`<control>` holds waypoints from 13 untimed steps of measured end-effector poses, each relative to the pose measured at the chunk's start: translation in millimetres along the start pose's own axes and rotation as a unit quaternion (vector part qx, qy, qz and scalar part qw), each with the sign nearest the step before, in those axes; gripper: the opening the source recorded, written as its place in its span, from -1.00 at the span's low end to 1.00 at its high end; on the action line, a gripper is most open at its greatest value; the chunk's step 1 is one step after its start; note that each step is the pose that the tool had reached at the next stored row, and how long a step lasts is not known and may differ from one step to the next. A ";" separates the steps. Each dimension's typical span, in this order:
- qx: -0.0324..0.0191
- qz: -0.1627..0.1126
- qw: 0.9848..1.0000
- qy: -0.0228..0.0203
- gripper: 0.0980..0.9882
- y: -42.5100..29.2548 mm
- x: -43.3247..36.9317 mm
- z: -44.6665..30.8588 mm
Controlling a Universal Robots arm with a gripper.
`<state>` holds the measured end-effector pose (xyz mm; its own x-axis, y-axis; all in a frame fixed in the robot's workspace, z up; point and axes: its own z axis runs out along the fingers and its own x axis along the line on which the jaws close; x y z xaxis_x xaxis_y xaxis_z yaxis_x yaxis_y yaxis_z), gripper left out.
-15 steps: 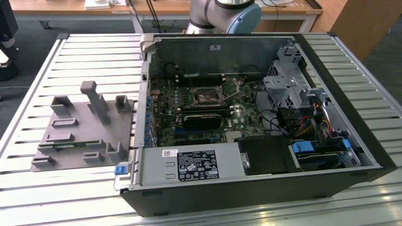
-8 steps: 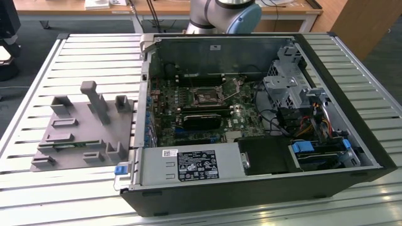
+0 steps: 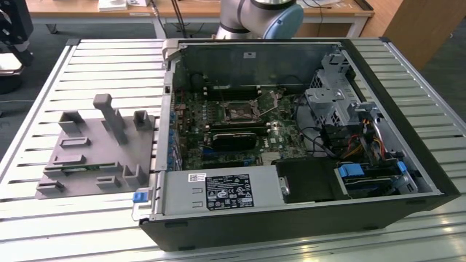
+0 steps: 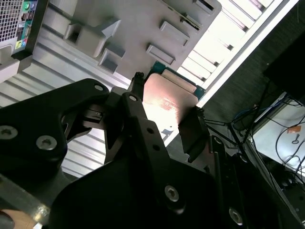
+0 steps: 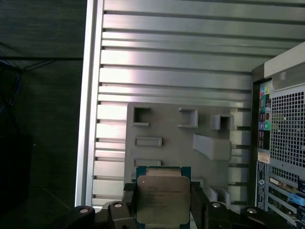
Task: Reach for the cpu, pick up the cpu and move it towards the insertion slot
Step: 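Pick up the cpu and move it towards the insertion slot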
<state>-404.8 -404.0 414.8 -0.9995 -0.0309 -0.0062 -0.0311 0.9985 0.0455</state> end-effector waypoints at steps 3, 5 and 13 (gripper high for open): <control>0.000 0.000 1.000 0.000 0.00 -0.2 -5.5 0.0; 0.000 0.000 1.000 0.000 0.00 -0.3 -9.3 -0.1; 0.000 0.000 1.000 0.000 0.00 -0.7 -22.8 0.1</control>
<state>-382.0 -404.0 414.8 -0.9995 -0.0309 -0.0061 -0.0311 0.9985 0.0454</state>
